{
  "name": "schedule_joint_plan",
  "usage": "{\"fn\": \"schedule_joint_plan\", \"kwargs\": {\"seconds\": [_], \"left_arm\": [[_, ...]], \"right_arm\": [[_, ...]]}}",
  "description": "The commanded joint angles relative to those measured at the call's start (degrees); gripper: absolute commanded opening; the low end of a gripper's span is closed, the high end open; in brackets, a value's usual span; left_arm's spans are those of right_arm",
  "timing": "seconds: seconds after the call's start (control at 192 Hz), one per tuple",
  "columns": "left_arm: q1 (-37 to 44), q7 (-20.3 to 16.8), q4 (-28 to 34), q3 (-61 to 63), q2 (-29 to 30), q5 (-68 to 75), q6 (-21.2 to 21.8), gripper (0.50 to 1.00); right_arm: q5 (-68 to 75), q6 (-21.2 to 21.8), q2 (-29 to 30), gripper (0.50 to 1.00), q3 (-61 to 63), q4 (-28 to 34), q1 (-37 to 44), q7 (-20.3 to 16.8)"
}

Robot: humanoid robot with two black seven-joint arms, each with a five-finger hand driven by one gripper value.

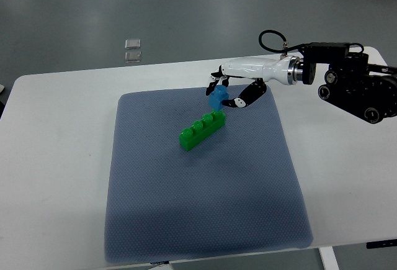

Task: Stack blue block on green block with right hand
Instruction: 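Lift the blue block and carry it over the green block, then lower the blue block onto the green block's studs and press down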

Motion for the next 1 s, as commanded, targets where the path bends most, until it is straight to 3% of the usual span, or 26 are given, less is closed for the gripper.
{"fn": "schedule_joint_plan", "kwargs": {"seconds": [0.0, 0.364, 0.993], "left_arm": [[0.0, 0.0, 0.0, 0.0, 0.0, 0.0, 0.0, 1.0], [0.0, 0.0, 0.0, 0.0, 0.0, 0.0, 0.0, 1.0], [0.0, 0.0, 0.0, 0.0, 0.0, 0.0, 0.0, 1.0]], "right_arm": [[-0.6, -0.1, 1.3, 0.549, -0.6, 0.0, 0.1, 0.3], [-6.8, -2.3, 6.7, 0.549, -1.2, -3.8, 0.5, -0.2], [-7.5, -3.4, 7.2, 0.552, -3.0, -6.5, 0.3, 0.0]]}}
